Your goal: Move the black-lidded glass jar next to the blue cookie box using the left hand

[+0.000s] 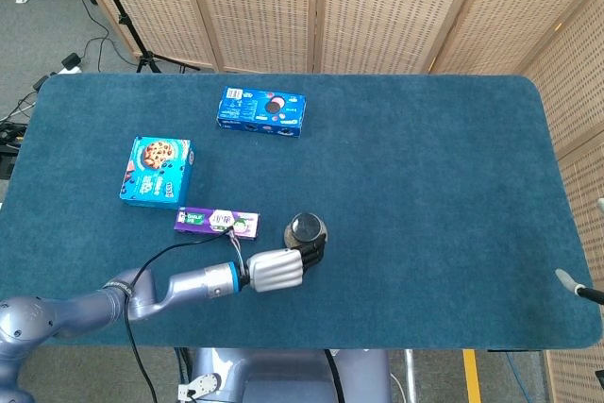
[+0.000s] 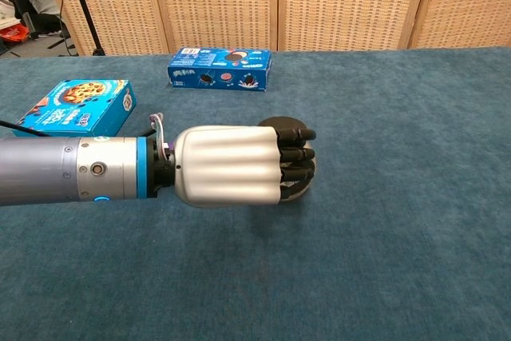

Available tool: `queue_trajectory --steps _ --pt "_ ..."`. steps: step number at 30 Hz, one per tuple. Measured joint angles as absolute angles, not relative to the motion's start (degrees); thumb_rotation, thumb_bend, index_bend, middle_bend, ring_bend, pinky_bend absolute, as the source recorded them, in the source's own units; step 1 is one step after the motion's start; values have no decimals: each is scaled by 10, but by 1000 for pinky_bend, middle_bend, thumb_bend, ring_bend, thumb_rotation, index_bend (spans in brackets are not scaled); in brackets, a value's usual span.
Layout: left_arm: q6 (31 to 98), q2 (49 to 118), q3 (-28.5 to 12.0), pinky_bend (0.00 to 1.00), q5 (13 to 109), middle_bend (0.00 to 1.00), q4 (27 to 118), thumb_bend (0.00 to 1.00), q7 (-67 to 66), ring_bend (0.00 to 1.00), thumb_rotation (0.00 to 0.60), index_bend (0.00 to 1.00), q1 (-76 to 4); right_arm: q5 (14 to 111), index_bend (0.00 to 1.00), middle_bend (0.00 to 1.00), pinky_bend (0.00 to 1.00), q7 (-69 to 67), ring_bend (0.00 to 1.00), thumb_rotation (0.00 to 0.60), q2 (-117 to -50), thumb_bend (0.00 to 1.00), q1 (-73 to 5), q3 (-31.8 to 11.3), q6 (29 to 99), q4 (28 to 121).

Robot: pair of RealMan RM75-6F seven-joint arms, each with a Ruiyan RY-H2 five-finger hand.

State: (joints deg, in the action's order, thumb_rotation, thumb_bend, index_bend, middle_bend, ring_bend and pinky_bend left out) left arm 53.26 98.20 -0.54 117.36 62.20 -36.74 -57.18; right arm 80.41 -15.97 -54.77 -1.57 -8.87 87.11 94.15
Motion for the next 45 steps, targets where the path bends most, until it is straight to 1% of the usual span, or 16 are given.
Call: queue_trajectory --steps 12,25,29,39,45 --pt "501 1002 -56 134 1075 284 577 1000 -416 169 600 589 -571 802 0 0 0 -171 0 600 -544 0 -15 -90 868 940" --pt "485 1048 -61 134 1036 283 514 1000 -417 169 600 589 -600 793 0 0 0 -190 0 600 -541 0 -17 -93 859 932" --pt "481 1053 -64 134 1022 284 505 1000 -426 169 600 589 -603 791 0 0 0 -198 0 600 -539 0 -17 -95 856 930" --pt "461 1061 -85 134 960 283 485 1000 -477 169 600 589 -602 804 0 0 0 -201 0 600 -536 0 -12 -91 868 936" --pt "444 1068 -89 134 927 284 474 1000 -495 170 600 589 -602 806 0 0 0 -204 0 600 -533 0 -10 -90 871 939"
